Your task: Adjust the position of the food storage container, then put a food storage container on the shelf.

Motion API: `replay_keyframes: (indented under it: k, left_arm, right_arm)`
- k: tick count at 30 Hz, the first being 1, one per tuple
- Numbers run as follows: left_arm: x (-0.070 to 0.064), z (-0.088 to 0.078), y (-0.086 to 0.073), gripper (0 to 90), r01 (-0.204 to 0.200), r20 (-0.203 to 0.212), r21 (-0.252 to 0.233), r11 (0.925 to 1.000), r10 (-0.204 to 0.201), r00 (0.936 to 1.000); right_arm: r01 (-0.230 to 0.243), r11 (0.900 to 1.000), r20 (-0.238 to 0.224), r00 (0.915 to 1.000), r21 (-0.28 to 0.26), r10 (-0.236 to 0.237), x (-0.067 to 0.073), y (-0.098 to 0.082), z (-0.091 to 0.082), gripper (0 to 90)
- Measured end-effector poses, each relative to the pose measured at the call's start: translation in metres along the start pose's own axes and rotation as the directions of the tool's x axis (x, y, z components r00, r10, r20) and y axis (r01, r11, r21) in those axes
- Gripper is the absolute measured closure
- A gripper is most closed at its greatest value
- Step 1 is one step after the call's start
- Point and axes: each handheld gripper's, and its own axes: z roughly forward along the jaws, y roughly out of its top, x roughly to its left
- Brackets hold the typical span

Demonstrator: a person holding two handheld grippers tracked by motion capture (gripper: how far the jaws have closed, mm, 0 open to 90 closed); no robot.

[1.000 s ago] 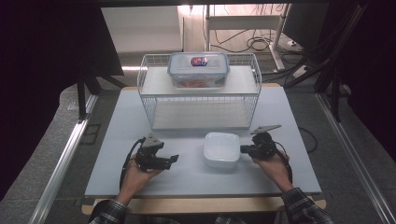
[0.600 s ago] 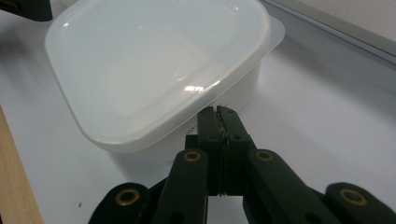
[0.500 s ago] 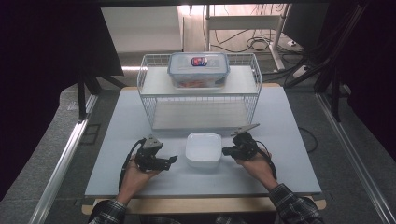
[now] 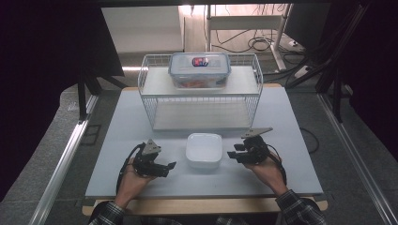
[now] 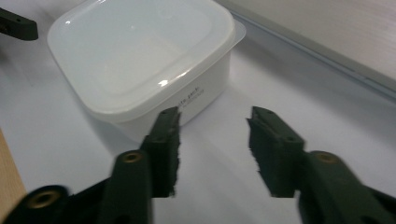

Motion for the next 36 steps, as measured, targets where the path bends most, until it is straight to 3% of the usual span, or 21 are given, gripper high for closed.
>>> replay_keyframes:
  k: [4, 8, 15, 17, 21, 23, 24, 26, 29, 30, 36]
  left_arm:
    - [-0.002, -0.001, -0.004, 8.0, -0.007, 0.022, -0.006, 1.0, 0.007, 0.9997]
    - [-0.003, -0.002, -0.007, 3.9, -0.022, 0.045, -0.019, 0.9996, 0.023, 0.9987]
    - [-0.002, -0.002, -0.007, 2.7, -0.005, 0.065, -0.037, 0.9993, 0.008, 0.9978]
    - [-0.003, -0.001, -0.006, 2.2, 0.005, 0.086, -0.037, 0.9993, -0.002, 0.9963]
    - [-0.005, 0.0, -0.004, 2.7, 0.016, 0.088, -0.021, 0.9997, -0.014, 0.996]
    - [-0.004, -0.001, -0.002, 2.7, 0.03, 0.104, -0.019, 0.9994, -0.028, 0.9942]
    - [-0.003, -0.002, 0.0, 2.5, 0.054, 0.141, -0.04, 0.9977, -0.048, 0.9888]
    - [-0.002, -0.004, 0.004, 2.2, 0.071, 0.165, -0.055, 0.996, -0.061, 0.9845]
    - [-0.002, -0.004, 0.009, 3.9, 0.065, 0.159, -0.055, 0.9964, -0.055, 0.9857]
    - [-0.003, -0.003, 0.015, 5.0, 0.053, 0.144, -0.049, 0.9974, -0.046, 0.9886]
    - [-0.004, -0.005, 0.033, 13.4, 0.015, 0.133, -0.066, 0.9977, -0.006, 0.9911]
  right_arm:
    - [0.008, 1.0, -0.001, 1.0, -0.026, -0.008, 0.0, -0.007, -0.003, 26.9]
    - [0.001, 0.999, 0.0, 1.0, -0.042, 0.0, 0.0, -0.017, -0.005, 16.5]
    - [-0.005, 0.996, -0.008, 1.0, -0.085, 0.005, -0.001, -0.02, -0.007, 8.8]
    - [0.009, 0.997, -0.006, 0.9999, -0.073, -0.009, 0.0, -0.019, -0.006, 6.5]
    - [0.018, 0.999, -0.001, 0.9998, -0.049, -0.018, 0.003, -0.017, -0.004, 2.6]
    - [0.02, 0.999, -0.003, 0.9998, -0.043, -0.02, 0.003, -0.016, -0.004, 2.2]
    - [0.018, 0.999, -0.001, 0.9998, -0.041, -0.018, 0.005, -0.014, -0.005, 1.4]
    - [0.023, 0.999, 0.004, 0.9997, -0.038, -0.023, 0.007, -0.011, -0.006, 0.6]
    - [0.035, 0.999, 0.022, 0.9992, -0.031, -0.035, 0.009, -0.008, -0.006, 0.7]
    - [0.049, 0.998, 0.043, 0.9979, -0.025, -0.048, 0.012, -0.003, -0.007, 4.8]
    - [0.034, 0.999, 0.015, 0.9993, -0.025, -0.033, 0.017, 0.009, -0.006, 18.5]
